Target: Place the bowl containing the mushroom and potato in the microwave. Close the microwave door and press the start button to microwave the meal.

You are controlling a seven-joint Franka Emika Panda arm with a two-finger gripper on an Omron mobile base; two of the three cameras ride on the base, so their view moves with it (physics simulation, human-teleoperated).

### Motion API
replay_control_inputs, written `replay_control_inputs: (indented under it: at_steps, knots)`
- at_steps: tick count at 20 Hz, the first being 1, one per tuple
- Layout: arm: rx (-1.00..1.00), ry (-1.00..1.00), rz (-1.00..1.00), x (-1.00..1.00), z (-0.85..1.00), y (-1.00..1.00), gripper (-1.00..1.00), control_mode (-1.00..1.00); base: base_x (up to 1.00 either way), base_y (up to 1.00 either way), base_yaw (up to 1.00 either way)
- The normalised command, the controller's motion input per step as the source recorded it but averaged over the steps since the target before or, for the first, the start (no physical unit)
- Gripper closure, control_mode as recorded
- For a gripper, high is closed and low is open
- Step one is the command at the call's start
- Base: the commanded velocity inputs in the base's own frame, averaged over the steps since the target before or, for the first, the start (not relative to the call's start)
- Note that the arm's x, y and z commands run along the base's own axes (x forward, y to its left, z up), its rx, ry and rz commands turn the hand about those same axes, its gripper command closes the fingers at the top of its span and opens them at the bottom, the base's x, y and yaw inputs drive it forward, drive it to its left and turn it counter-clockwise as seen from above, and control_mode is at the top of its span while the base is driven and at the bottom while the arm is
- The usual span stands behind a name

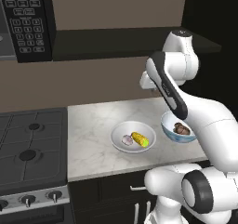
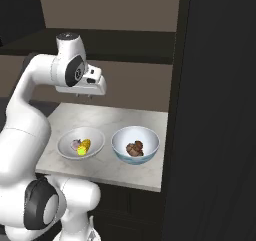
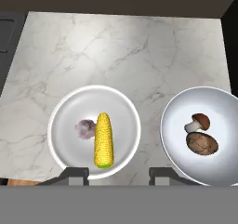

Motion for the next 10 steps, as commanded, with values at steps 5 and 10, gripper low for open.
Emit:
replay_control_inputs:
  at_steps: [5,10]
  knots:
    - [0.00,0.00,-0.10,-0.14,-0.09,-0.15,-1.00,-1.00,0.00,0.00,0.00]
    - [0.00,0.00,-0.17,-0.43,-0.26,-0.17,-1.00,-1.00,0.00,0.00,0.00]
